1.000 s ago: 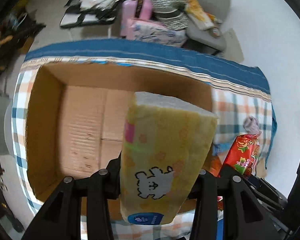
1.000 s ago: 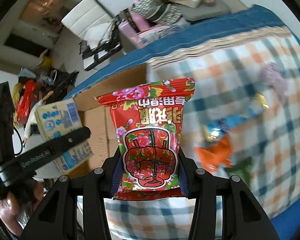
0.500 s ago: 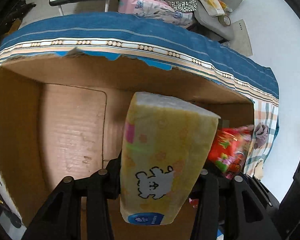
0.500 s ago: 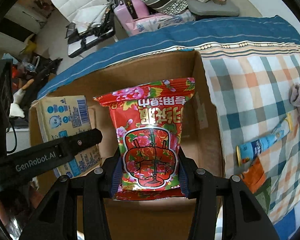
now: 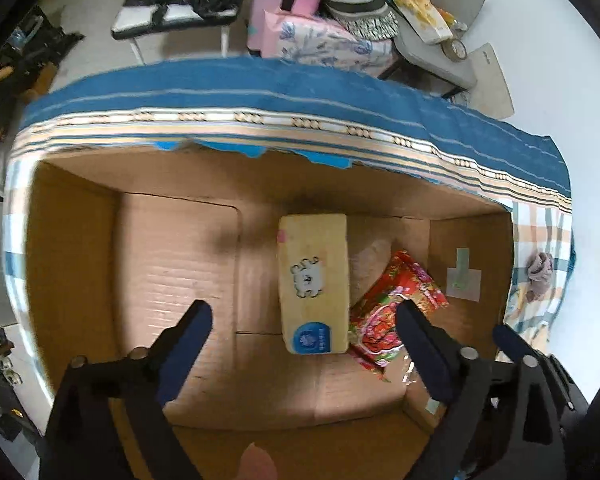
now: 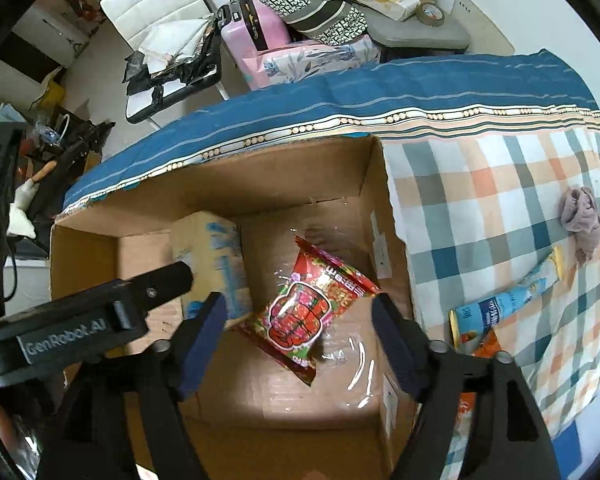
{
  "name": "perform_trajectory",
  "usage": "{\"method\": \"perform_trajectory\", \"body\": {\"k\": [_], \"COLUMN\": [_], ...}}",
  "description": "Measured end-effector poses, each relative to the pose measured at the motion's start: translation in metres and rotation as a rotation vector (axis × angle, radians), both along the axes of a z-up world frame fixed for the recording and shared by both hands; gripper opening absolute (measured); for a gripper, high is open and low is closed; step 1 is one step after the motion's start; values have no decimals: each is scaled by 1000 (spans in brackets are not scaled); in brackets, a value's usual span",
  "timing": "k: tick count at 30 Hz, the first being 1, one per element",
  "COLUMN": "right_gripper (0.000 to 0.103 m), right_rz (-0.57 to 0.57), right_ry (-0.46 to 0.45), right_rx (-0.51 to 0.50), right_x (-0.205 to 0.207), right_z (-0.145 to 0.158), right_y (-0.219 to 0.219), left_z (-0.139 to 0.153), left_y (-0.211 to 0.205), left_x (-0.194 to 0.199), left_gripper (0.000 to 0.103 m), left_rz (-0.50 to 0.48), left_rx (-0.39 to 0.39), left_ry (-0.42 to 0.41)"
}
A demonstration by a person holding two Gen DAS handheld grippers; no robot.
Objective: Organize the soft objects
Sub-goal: 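Carry both items over the box and open both tools to drop them, then grasp the blue stick snack with left tool while right tool grasps green bag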
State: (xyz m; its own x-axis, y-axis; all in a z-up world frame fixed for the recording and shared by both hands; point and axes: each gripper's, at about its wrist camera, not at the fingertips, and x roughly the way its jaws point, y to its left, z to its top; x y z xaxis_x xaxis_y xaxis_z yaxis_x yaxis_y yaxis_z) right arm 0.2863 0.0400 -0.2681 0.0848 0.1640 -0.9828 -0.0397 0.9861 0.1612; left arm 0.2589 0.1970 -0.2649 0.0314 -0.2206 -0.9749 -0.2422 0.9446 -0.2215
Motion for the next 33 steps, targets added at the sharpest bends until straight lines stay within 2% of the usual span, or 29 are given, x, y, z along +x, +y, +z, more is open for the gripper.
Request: {"method": "perform_trajectory", "body": {"k": [1,2,6,10,18,28,33], "right_gripper": [94,95,98,99,99,99,99], "right_rz": [6,12,38,74,111,134,98], "right_ry": [2,3,3,-5,-78,-155,-168], "right_rx": [-7,-11,-31,-40,-55,19,74], "right_x": [-2,-5,-18,-37,-85,-120,-131], "right_z": [2,3,11,21,57,113,130], "right_y": [0,-1,-2,-3,-10,-16,-42], "left_z": [5,9,26,52,92,138,156], "left_y": [2,3,6,6,5,-6,-36], "left_x": [-3,-6,-22,-46,-97,-135,-135], "left_gripper": [96,96,96,96,96,96,96], "left_rz": [2,4,4,-4,12,33,-20], "left_rx": [15,25,62,170,243,258,263], "left_ry": [-12,-21,-54,-126,-220,-289,-320]}}
